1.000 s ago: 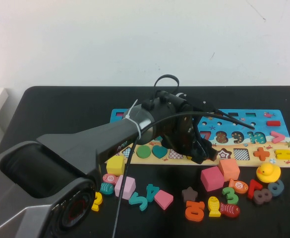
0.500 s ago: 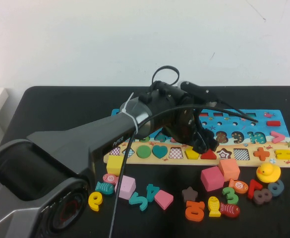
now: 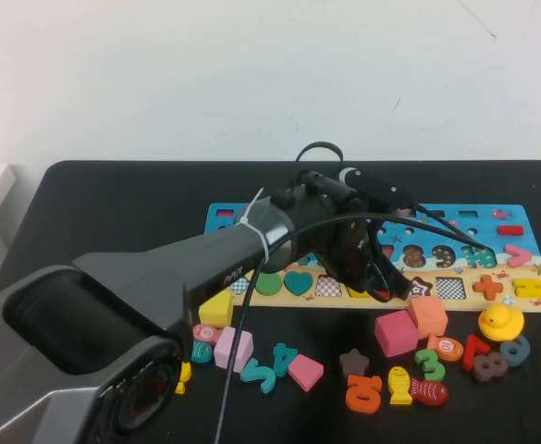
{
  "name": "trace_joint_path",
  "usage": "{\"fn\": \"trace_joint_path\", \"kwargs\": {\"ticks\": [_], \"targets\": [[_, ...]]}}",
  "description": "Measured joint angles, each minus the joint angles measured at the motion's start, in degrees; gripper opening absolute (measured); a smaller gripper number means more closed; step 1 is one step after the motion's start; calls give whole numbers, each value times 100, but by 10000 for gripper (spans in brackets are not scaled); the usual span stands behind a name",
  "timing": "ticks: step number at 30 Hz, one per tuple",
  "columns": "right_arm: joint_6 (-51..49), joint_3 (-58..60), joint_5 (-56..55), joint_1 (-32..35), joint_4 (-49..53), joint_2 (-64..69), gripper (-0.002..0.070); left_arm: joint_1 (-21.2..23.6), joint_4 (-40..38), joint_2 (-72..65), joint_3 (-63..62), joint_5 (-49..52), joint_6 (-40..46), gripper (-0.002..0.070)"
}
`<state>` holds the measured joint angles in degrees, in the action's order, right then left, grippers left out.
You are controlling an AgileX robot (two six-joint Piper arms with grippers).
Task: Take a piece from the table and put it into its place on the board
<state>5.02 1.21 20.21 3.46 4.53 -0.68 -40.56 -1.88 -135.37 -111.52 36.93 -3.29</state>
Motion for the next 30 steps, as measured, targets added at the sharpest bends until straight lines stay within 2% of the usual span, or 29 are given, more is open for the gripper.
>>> {"fn": "trace_joint_path", "kwargs": {"ticks": [8,12,22,30], "targets": [[0,0,0,0,0,0,18,0,25,4,0,-11,0,1],[0,0,0,0,0,0,19,0,442,322,0,278,0,0],[0,0,0,0,0,0,18,0,1881,2403,0,1513,28,0],[0,0,0,0,0,0,18,0,2158,4298,0,2123,122,0]]}}
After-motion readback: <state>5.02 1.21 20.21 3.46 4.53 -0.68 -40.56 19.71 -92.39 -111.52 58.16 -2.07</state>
